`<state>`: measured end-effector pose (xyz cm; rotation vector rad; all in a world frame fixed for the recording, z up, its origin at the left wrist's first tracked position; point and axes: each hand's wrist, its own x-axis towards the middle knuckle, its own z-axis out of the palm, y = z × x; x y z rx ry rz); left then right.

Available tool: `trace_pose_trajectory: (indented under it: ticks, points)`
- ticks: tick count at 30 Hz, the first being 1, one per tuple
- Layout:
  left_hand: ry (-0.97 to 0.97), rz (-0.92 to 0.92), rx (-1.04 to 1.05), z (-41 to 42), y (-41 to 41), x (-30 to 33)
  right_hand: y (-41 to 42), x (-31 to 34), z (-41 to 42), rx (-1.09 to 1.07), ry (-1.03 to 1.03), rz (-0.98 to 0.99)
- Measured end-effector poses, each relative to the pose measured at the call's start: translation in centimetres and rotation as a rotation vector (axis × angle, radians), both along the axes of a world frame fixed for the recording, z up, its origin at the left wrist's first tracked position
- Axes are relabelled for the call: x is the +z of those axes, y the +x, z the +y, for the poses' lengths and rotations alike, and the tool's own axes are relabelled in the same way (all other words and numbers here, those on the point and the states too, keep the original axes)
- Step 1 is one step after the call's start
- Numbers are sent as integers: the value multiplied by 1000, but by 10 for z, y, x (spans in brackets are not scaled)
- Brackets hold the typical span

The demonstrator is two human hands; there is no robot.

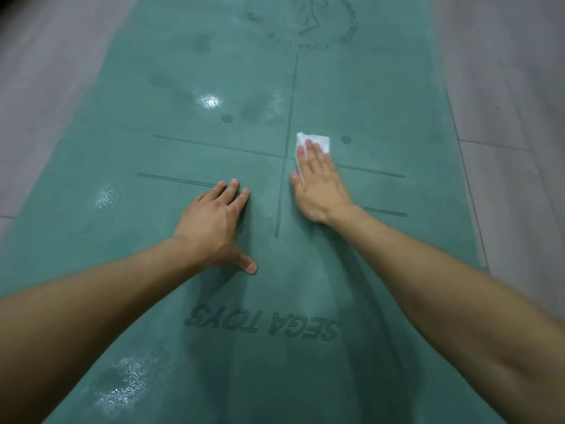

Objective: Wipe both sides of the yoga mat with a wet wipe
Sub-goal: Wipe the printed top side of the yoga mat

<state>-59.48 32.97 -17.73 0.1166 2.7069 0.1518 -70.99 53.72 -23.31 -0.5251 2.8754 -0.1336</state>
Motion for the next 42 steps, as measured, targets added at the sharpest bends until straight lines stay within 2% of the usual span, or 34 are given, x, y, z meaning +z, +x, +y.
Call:
trace_pose_trajectory:
  ticks: [3, 5, 7, 10, 12, 14, 17, 20, 22, 25, 27, 28, 30, 33, 36, 38, 42]
  points:
    - [-8, 23, -10, 0, -1, -2, 99, -7, -20, 383, -85, -23]
    - [-5, 19, 0, 0, -2, -3, 115, -3, 2, 499, -65, -19]
    - [4, -9, 8, 1, -2, -3, 81, 0, 39, 369, 11, 17]
    - [-8, -32, 20, 2, -3, -3, 19, 9, 101, -77, 74, -5]
    - [-8, -36, 19, 1, -4, -4, 19, 9, 99, -204, 43, 0]
    - [-15, -34, 16, 1, -4, -6, 59, 0, 59, -98, -14, 22]
    - [-30, -4, 5, 0, -6, -11, 161, -9, -2, 275, -121, -7]
    - [-37, 5, -3, 0, -4, -9, 174, -7, 21, 421, -93, 6]
    - [-71, 29, -20, 4, 4, -3, 138, -6, 74, 261, -1, 57]
    - [-94, 160, -106, 15, 30, 2, 97, 3, 159, -179, 78, 12]
    - [-63, 240, -125, 19, 53, -1, 98, 1, 167, -342, 63, 6]
    - [-44, 248, -125, 21, 63, -3, 107, -4, 150, -350, 49, 29]
    - [-6, 234, -108, 22, 77, -6, 146, -13, 95, -184, 5, 107]
    - [-1, 211, -121, 18, 89, -10, 229, -15, 14, 238, -109, -4]
    - [-34, 152, -126, 17, 94, -10, 249, -6, 22, 416, -114, -28]
    - [-68, 120, -106, 19, 94, -6, 221, -8, 69, 262, -68, 18]
    - [-71, 103, -93, 30, 94, 0, 152, 2, 196, -306, 42, 11]
